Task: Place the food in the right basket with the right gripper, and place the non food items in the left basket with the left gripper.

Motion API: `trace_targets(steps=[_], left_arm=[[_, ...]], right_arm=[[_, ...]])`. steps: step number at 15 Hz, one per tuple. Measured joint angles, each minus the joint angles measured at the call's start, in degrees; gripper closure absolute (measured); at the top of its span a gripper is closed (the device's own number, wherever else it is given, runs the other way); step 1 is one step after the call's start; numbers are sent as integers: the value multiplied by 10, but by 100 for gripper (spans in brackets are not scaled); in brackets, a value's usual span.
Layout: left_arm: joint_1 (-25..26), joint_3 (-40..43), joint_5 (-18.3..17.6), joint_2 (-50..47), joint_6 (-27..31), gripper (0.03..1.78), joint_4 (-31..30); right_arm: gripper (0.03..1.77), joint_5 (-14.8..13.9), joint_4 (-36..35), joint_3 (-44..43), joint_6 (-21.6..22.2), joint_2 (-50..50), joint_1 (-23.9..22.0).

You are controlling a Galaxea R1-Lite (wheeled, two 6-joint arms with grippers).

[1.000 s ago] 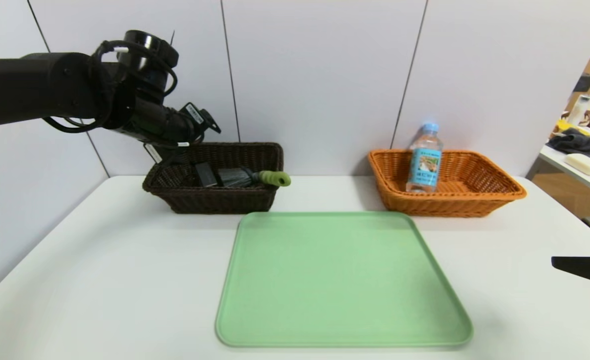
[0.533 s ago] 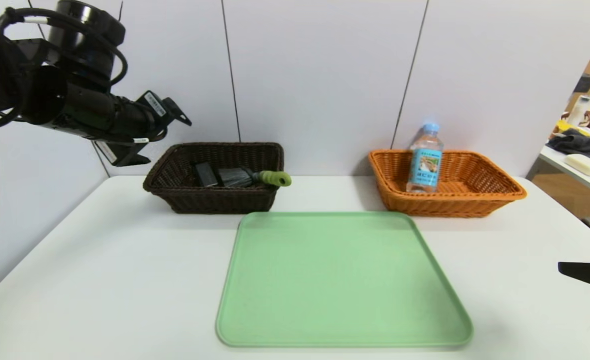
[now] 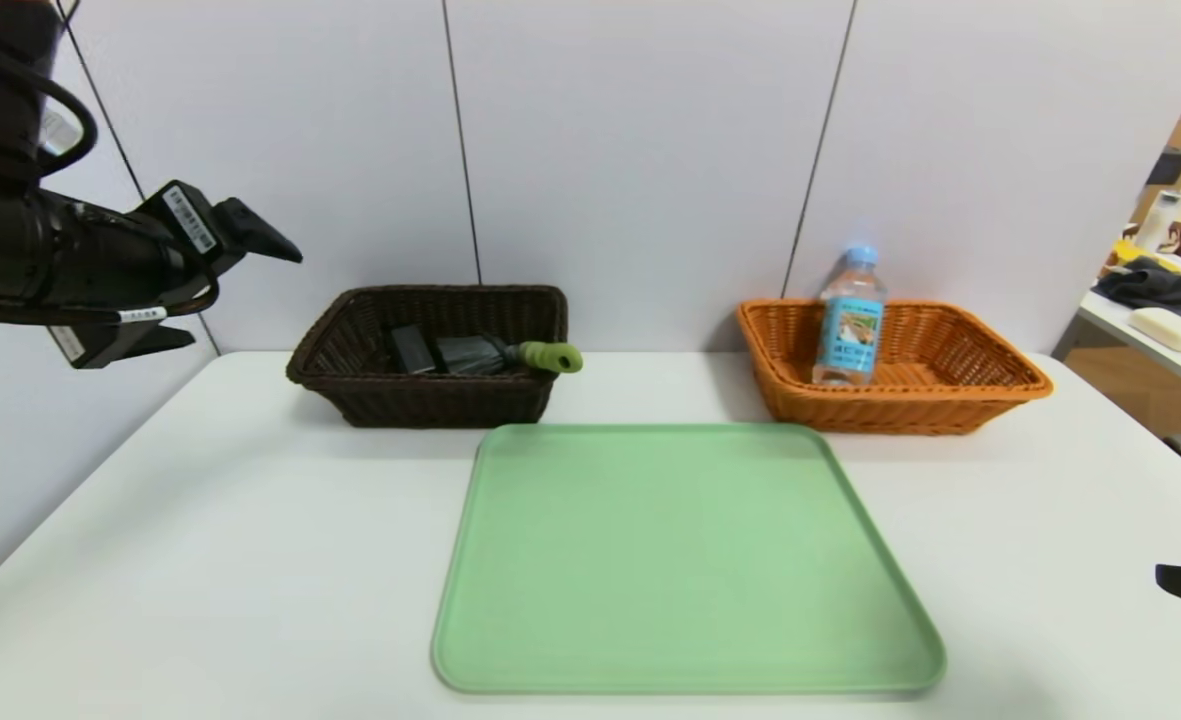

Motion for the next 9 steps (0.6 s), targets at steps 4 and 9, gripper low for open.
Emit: trace_targets(steps=[4,9], left_arm=[[9,61,6,-74,4,12,0],[34,146,17,-184,28,12,1]], right_arm=[[10,0,1,13,0,-25,-5],[10,3,34,36,1,-72,-13]])
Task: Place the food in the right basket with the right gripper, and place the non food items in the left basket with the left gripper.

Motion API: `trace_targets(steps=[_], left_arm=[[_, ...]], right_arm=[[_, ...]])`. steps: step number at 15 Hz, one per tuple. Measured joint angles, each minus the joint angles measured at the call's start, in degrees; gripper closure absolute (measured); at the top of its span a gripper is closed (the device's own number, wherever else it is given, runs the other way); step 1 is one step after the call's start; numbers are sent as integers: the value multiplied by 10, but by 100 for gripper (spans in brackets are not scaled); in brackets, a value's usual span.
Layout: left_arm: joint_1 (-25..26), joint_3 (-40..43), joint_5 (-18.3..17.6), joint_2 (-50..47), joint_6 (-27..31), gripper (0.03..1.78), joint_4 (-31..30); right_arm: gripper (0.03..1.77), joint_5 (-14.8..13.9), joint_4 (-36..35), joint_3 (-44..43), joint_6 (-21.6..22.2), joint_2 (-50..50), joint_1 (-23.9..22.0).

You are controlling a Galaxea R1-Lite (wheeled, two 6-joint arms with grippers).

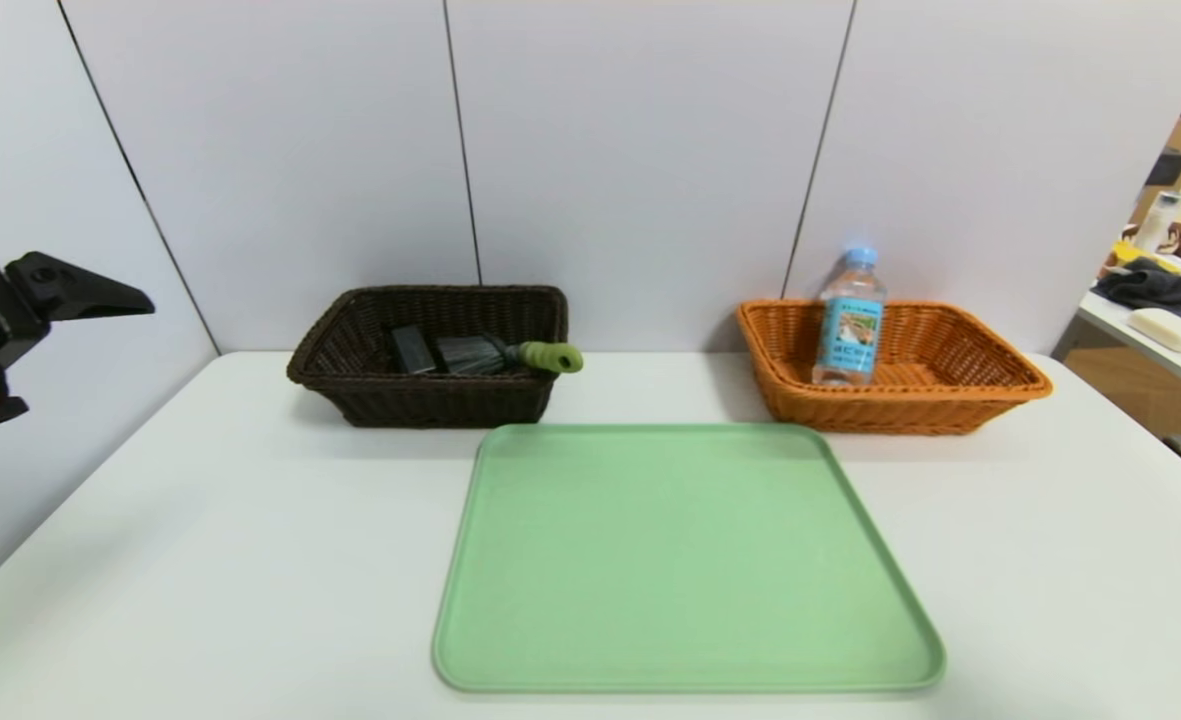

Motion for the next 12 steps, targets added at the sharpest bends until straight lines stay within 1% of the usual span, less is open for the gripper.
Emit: trace_targets(steps=[2,7,12], left_arm=[[12,27,8,-42,8,12,0],[58,91,10,-148,17,12,5],[102,113,6,-230,61,12,25]], right_arm=[[10,1,12,2,0,-17,-4],[10,8,47,2,1,-54,-20],[10,9,50,4,0,-78,-31]])
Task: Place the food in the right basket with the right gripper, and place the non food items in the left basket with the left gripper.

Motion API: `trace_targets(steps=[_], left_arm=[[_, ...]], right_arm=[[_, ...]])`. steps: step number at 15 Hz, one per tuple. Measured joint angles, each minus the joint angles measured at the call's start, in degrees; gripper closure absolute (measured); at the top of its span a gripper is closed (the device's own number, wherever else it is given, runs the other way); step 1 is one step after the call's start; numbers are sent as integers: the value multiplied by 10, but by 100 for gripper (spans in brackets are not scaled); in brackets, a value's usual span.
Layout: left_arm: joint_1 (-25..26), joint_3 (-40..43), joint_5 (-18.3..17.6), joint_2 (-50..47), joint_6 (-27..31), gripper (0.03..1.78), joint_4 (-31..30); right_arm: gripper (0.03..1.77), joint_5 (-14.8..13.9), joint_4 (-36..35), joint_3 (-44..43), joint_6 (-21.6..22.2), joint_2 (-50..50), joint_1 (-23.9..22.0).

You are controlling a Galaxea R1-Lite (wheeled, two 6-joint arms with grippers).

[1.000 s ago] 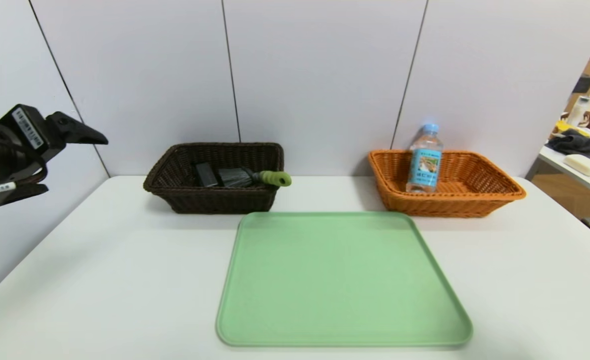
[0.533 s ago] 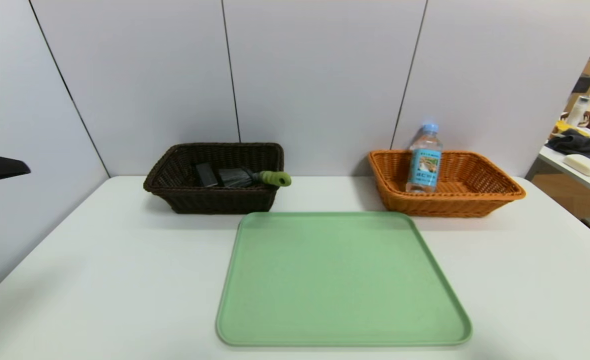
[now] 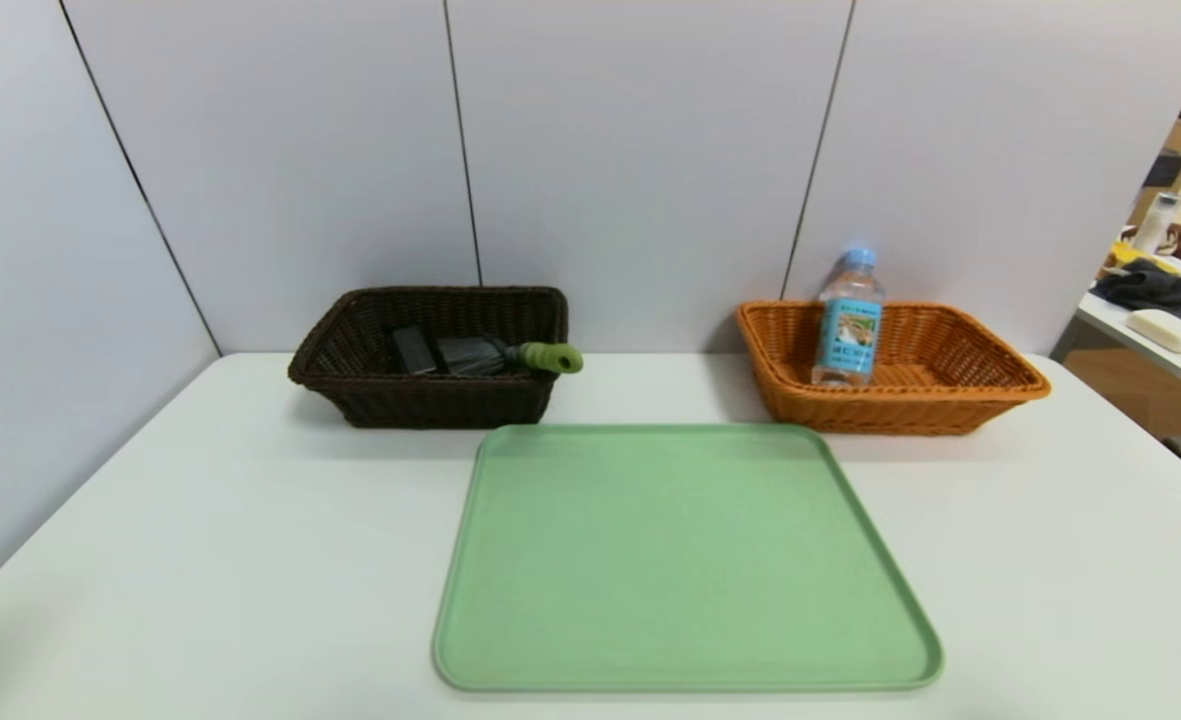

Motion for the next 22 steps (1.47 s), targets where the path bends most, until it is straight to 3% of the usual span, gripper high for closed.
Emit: trace_targets(steps=[9,17,22], left_arm=[[5,31,-3,-120,107,12,69],[6,77,2,-203,163,12,67],[6,103,2,-254,236,12,46]], right_arm=[[10,-1,9,14,-2,-59,-9],[10,-5,11,30,-7,-122,-9],[10,-3,-2,30,-8,-171,-9]])
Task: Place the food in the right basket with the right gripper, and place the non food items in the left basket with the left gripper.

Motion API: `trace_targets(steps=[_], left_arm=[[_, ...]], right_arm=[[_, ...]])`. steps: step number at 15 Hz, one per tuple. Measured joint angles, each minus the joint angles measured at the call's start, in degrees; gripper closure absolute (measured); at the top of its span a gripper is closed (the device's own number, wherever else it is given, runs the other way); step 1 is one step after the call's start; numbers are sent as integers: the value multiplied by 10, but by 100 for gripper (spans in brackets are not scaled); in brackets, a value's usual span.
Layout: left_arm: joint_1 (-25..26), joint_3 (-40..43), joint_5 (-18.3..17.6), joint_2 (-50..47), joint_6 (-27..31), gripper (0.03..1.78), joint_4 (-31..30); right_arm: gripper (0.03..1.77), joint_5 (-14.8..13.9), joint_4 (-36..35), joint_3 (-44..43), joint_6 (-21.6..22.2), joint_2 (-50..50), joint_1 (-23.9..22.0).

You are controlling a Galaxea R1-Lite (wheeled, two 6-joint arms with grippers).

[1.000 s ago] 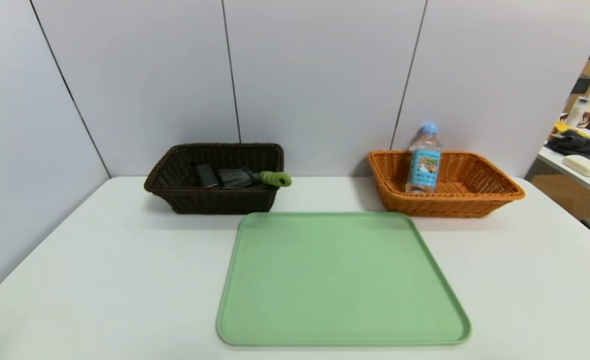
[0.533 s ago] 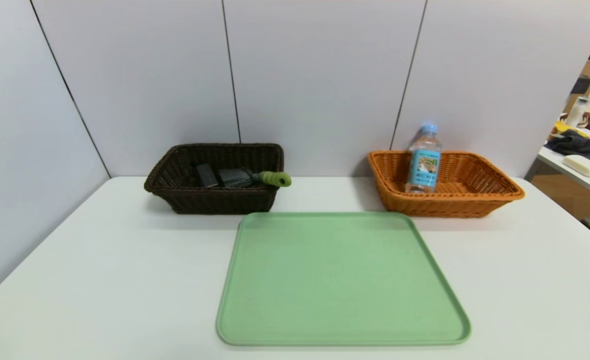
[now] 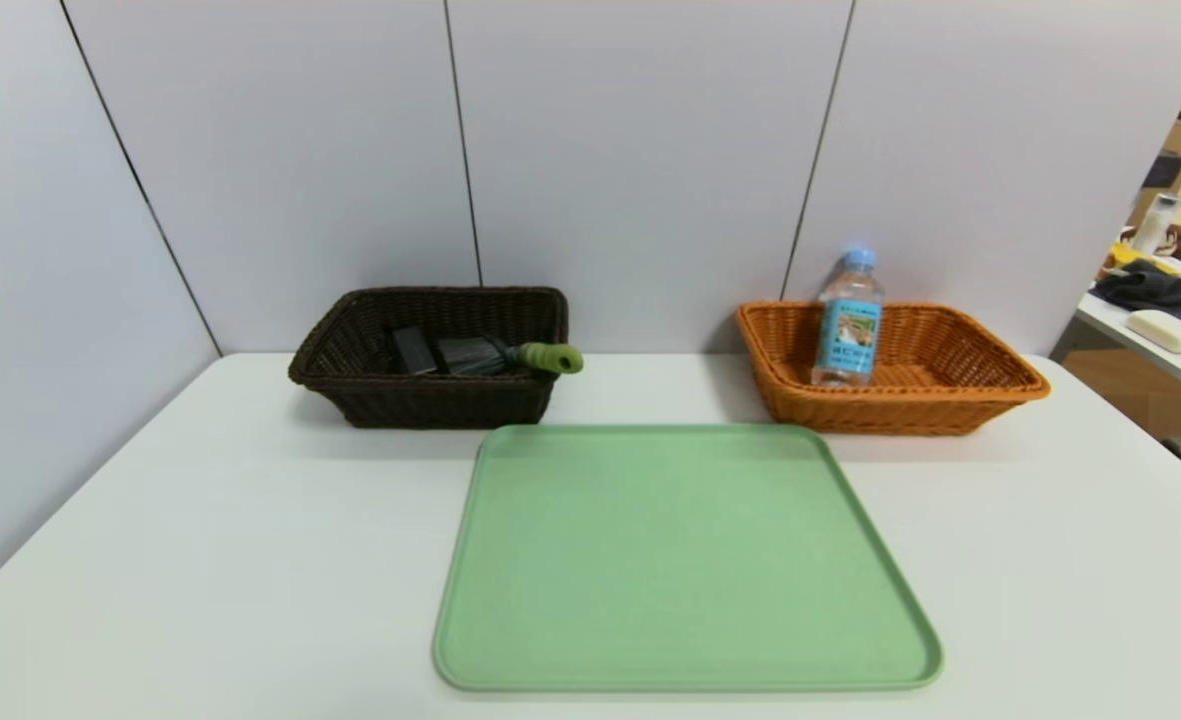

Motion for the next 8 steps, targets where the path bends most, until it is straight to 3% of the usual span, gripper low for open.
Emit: trace_targets(steps=[4,8], left_arm=[[0,44,1,-45,69,12,-69],[0,70,-3,-88,88,12,-78]], right_arm=[[10,-3,-1,2,-5,-52,0],[10,-13,-37,12,-16,-102,-1]])
